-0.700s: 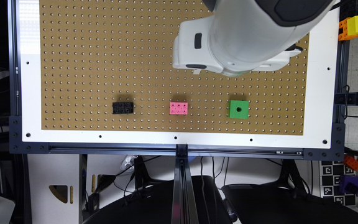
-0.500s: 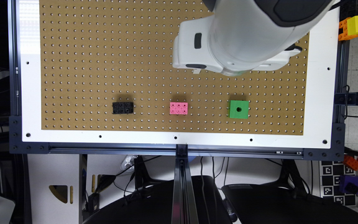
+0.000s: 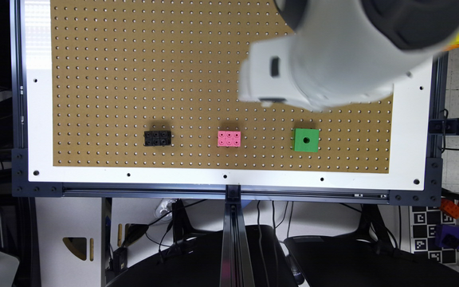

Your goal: Pick up green block.

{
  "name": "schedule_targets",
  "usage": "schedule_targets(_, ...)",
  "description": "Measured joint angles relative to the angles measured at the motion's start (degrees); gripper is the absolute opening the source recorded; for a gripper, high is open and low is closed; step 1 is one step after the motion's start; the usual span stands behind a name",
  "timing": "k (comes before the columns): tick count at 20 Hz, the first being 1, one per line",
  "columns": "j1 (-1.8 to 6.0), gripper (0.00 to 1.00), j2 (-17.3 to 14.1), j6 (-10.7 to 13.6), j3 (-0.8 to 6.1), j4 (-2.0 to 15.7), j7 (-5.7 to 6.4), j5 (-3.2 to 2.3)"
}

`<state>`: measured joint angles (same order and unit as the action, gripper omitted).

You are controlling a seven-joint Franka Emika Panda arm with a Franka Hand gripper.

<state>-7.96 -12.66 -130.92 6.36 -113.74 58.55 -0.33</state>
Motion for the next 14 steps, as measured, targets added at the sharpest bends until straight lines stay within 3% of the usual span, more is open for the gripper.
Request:
schedule_targets(2, 0.00, 1.00, -4.6, 0.5, 0.47, 5.32, 0.13, -0.04)
schedule_targets(5, -0.05, 1.00, -8.5, 2.1, 0.76, 10.52, 0.13, -0.04)
schedule_targets(7, -0.10, 1.00, -9.0, 2.9, 0.80, 11.55, 0.13, -0.04)
schedule_targets(14, -0.24, 1.00, -10.6, 2.3, 0.82, 11.39, 0.14, -0.05)
